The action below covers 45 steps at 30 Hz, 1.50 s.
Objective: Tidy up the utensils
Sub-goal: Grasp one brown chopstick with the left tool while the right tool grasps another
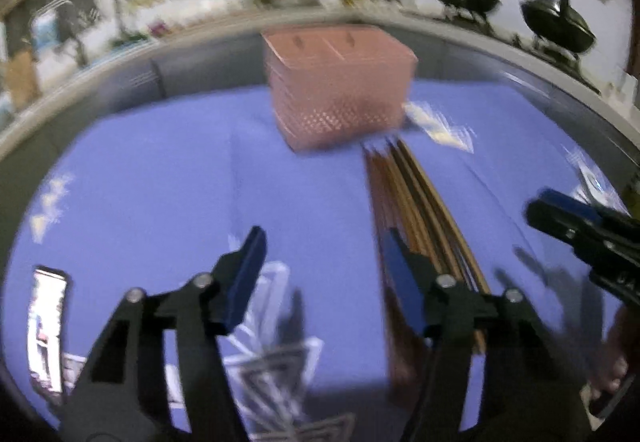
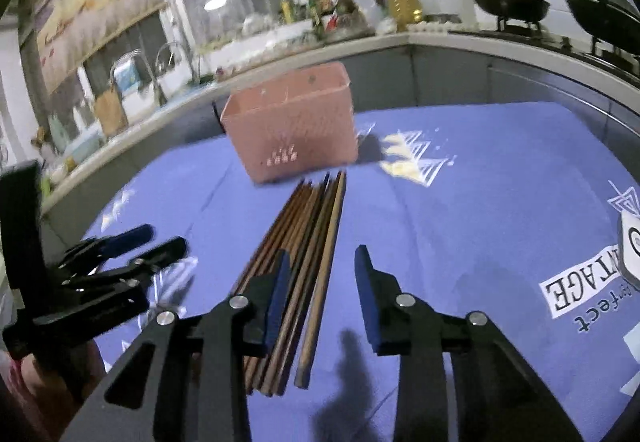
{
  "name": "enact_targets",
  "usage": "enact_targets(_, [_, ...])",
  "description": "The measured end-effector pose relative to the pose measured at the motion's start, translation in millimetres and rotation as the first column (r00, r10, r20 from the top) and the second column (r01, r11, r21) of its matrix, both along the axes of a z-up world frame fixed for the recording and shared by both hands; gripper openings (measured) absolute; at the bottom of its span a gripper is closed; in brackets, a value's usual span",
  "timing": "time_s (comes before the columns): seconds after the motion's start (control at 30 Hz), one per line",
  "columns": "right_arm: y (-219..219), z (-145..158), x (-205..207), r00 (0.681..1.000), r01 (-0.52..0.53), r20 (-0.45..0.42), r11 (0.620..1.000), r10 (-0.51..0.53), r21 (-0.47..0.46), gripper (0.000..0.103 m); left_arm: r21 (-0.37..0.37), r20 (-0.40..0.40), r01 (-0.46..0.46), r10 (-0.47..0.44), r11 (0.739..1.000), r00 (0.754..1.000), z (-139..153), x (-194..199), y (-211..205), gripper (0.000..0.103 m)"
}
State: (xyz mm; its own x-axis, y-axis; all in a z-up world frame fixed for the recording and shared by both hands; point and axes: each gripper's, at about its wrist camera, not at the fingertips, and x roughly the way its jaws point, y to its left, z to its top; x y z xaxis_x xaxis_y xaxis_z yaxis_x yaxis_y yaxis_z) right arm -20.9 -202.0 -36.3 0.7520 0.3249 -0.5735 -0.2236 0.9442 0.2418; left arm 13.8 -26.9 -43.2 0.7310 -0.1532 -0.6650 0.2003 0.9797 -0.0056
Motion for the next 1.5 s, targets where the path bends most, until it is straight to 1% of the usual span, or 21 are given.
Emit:
enact_targets(0.07, [7.7,-7.1,1.6,0.999,-0.024,-0.025,0.999,0.023,-0.028,0.033,-0.016,-0.058,0.042,-0.043,0.999,0.997,-14.2,4.0,-5.6,0.048])
enact_targets(0.17, [16.7,-19.0,2.8,0.996,-0.056,-0.065,0.997,0.052,-0.053,0.032,-0.026,-0.109,0.072,-0.074,0.997,0.991,-27.6,6.5,-10.7,0.047])
enact_targets(0.27, [19.4,-26.6,3.8,0.994,-0.072,-0.091,0.995,0.065,-0.073,0.032,-0.03,-0.126,0.087,-0.09,0.996,0.988,-33.9,7.5,-14.2,0.047])
enact_targets(0.43, [23.0,-35.7,5.4,0.99,-0.092,-0.118,0.99,0.079,-0.109,0.032,-0.016,-0.156,0.081,-0.083,0.997,0.984,-43.4,12.1,-17.0,0.044])
enact_targets(0.67, [27.4,-45.0,9.0,0.989,-0.095,-0.126,0.979,0.073,-0.182,0.032,-0.02,-0.158,0.065,-0.067,0.998,0.985,-42.6,14.1,-13.5,0.044])
enact_targets(0.8, [29.3,-44.4,9.1,0.991,-0.095,-0.115,0.974,0.072,-0.206,0.032,-0.003,-0.155,0.072,-0.071,0.997,0.985,-42.5,13.3,-16.5,0.044])
enact_targets(1.0, [29.7,-44.4,8.5,0.992,-0.096,-0.102,0.968,0.073,-0.233,0.03,0.081,-0.138,0.074,-0.062,0.994,0.988,-43.8,12.9,-31.5,0.044])
enact_targets(1.03, [28.7,-45.2,9.5,0.992,-0.089,-0.106,0.967,0.066,-0.238,0.029,0.084,-0.135,0.073,-0.061,0.994,0.989,-43.7,13.0,-32.0,0.042])
enact_targets(1.07, [25.4,-46.9,10.9,0.991,-0.087,-0.115,0.969,0.061,-0.23,0.029,0.084,-0.131,0.072,-0.06,0.994,0.99,-43.2,13.3,-31.4,0.031])
enact_targets(1.13, [17.5,-48.5,13.2,0.99,-0.073,-0.129,0.976,0.047,-0.204,0.03,0.091,-0.13,0.063,-0.051,0.994,0.99,-42.2,14.2,-28.5,0.021])
enact_targets(1.23, [13.5,-47.3,14.0,0.993,-0.051,-0.117,0.972,0.024,-0.23,0.03,0.092,-0.131,0.024,-0.012,0.995,0.991,-40.6,18.5,-15.5,0.021])
enact_targets(1.33, [8.1,-49.3,17.6,0.991,-0.045,-0.133,0.977,0.017,-0.21,0.03,0.082,-0.138,-0.003,0.014,0.997,0.99,-39.3,23.5,-4.8,0.021])
enact_targets(1.4, [8.2,-49.2,21.0,0.99,-0.052,-0.136,0.975,0.023,-0.215,0.03,0.086,-0.141,-0.006,0.018,0.996,0.99,-38.4,26.1,-3.6,0.021])
enact_targets(1.5, [8.0,-46.7,32.0,0.986,-0.077,-0.159,0.977,0.045,-0.2,0.03,0.124,-0.144,0.015,0.003,0.992,0.99,-36.6,34.0,-8.7,0.022])
